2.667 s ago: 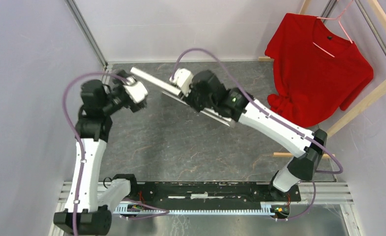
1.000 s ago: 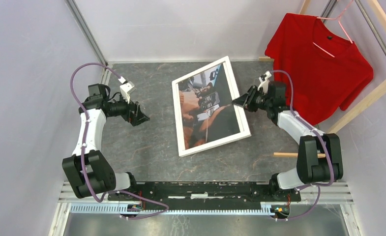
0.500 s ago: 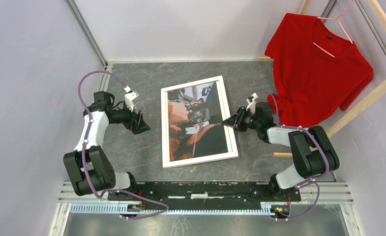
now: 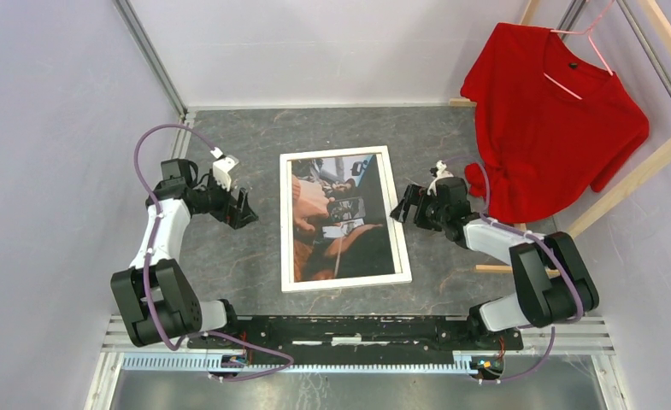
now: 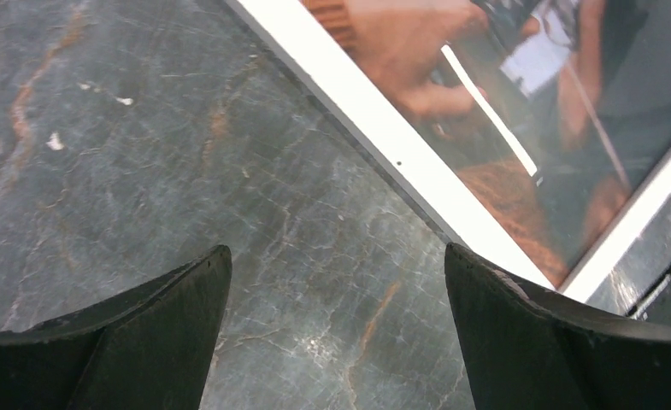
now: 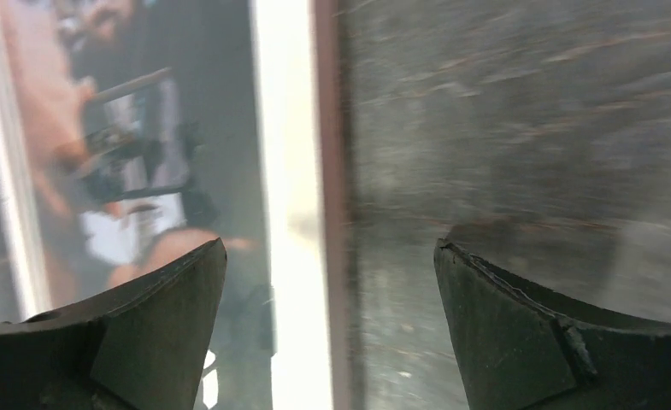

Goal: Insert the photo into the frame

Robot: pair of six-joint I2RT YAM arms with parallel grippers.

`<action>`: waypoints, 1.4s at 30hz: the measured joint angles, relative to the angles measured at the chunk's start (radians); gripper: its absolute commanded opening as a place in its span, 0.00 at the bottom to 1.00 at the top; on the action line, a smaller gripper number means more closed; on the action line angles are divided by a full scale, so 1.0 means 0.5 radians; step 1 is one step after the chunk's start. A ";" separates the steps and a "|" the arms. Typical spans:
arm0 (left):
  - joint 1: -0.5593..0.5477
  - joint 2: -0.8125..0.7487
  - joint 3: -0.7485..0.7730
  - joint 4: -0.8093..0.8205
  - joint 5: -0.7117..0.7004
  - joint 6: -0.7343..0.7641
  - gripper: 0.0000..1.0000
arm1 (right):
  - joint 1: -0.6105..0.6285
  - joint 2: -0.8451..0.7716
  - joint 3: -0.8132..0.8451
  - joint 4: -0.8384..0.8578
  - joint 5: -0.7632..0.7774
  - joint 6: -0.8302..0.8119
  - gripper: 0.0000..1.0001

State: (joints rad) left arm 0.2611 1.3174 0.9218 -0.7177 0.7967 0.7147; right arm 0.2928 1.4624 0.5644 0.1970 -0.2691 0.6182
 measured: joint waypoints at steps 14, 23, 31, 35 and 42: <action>0.014 -0.091 -0.719 1.415 -0.566 -1.043 1.00 | -0.015 -0.524 -0.358 0.177 1.566 -0.841 0.98; 0.014 -0.138 -1.360 2.545 -0.791 -1.300 1.00 | -0.198 -0.798 -1.106 1.300 1.859 -1.232 0.98; -0.015 -0.010 -1.434 3.210 -0.790 -1.471 1.00 | -0.246 -0.430 -1.107 2.016 1.827 -1.393 0.98; -0.053 0.070 -1.433 3.313 -0.791 -1.506 1.00 | -0.252 -0.333 -1.108 2.123 1.756 -1.434 0.98; -0.261 0.334 -1.401 3.548 -0.884 -1.524 1.00 | -0.252 -0.182 -1.107 2.345 1.592 -1.511 0.98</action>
State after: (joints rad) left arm 0.1307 1.4845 0.2214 1.0565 0.3546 -0.0471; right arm 0.1669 1.3716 0.0109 1.3693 0.5270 -0.1375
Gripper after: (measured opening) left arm 0.997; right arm 0.979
